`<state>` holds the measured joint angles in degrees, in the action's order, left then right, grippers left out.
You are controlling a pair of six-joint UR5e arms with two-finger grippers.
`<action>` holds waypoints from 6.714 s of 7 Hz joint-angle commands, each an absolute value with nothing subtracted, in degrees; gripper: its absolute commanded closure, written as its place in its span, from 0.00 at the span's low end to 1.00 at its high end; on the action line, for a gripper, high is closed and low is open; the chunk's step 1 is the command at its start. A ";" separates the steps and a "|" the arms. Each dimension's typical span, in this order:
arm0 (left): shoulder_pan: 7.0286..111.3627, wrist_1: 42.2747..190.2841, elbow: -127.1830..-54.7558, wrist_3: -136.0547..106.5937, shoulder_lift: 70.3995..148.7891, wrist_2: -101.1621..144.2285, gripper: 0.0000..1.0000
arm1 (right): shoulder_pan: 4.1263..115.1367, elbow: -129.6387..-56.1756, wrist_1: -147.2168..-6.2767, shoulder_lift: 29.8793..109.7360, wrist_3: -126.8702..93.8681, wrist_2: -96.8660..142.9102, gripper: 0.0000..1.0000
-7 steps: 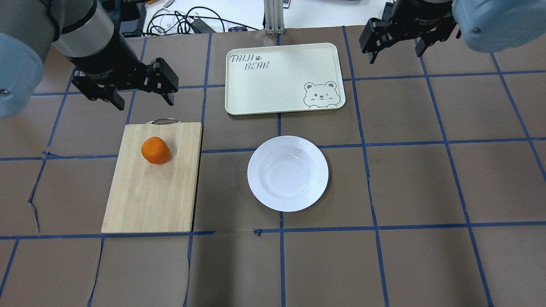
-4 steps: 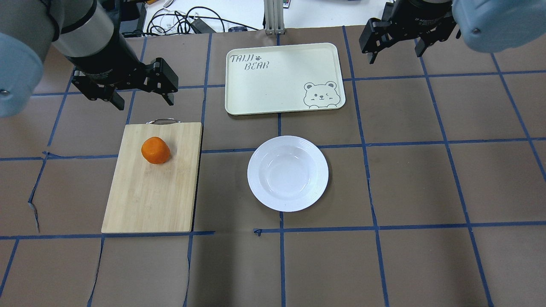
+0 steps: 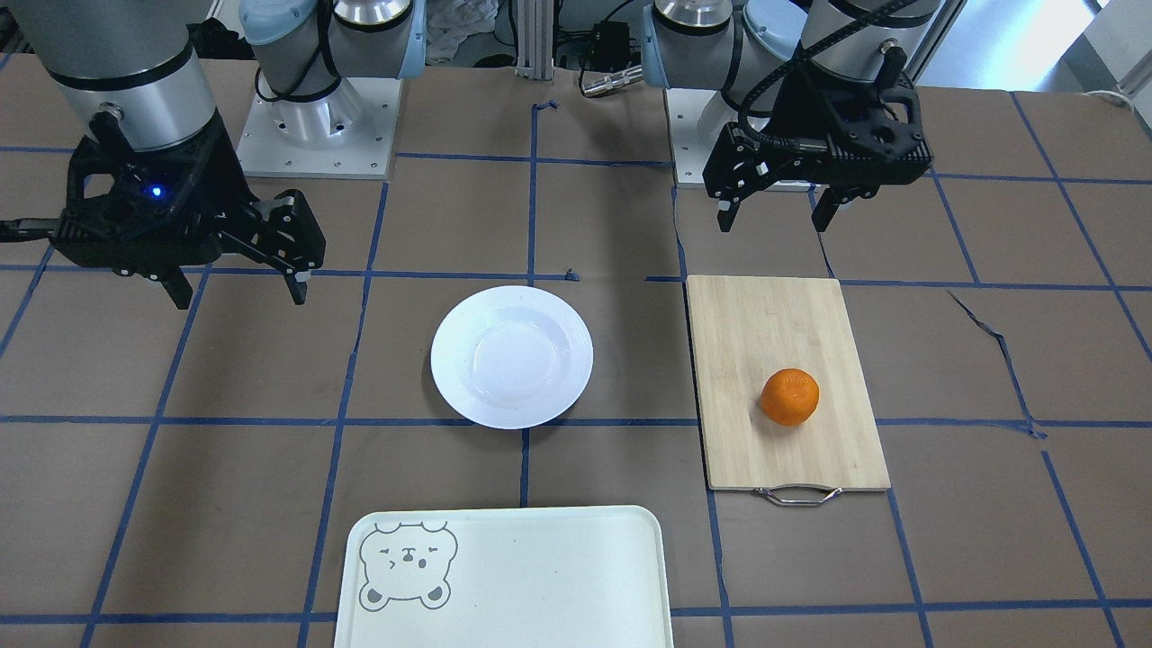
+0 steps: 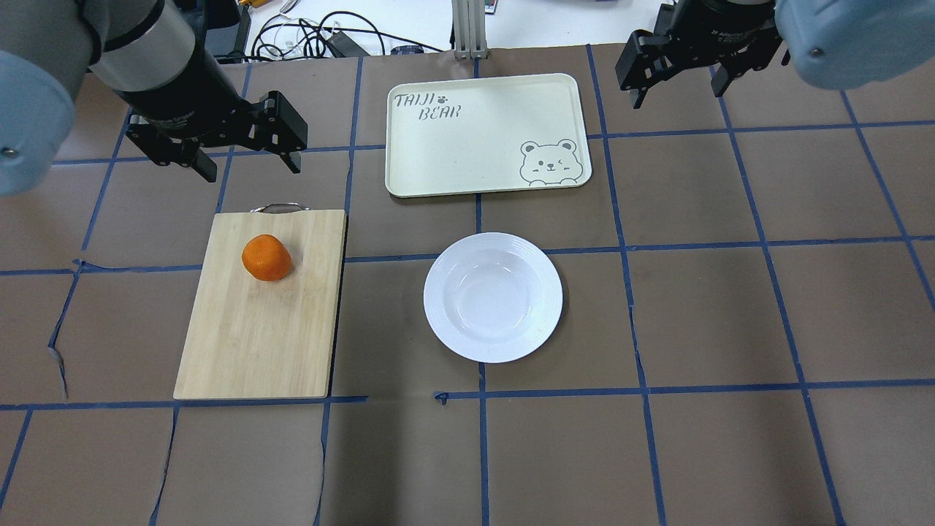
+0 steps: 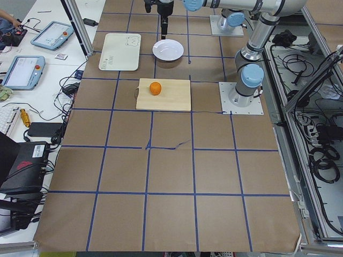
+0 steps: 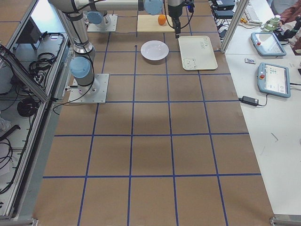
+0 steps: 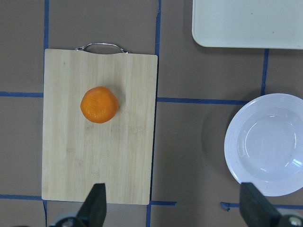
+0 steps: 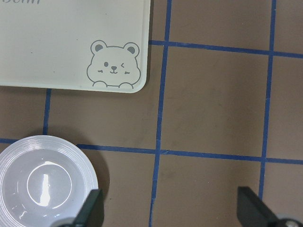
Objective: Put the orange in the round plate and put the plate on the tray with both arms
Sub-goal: 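Move the left gripper down over the orange on the cutting board, then close the left gripper on the orange and lift it, then carry the orange with the left gripper onto the white plate and release, then raise the left gripper while the right gripper reaches to the plate rim, then grip the white plate rim with the right gripper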
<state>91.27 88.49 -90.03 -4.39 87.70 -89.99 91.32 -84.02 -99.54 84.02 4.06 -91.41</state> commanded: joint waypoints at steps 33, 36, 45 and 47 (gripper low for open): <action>93.21 96.24 -77.15 -16.18 106.89 -83.30 0.00 | 88.14 -82.52 -91.82 79.39 6.33 -86.60 0.00; 92.98 98.61 -74.43 -13.63 97.33 -87.63 0.00 | 90.88 -90.92 -101.83 73.74 4.67 -72.98 0.01; 92.46 82.62 -92.99 -10.90 86.57 -89.65 0.00 | 91.14 -121.78 -144.37 69.52 -2.72 -61.09 0.00; 92.20 83.14 -93.08 -7.77 86.22 -89.74 0.00 | 91.32 -123.40 -146.42 69.70 -5.43 -61.17 0.34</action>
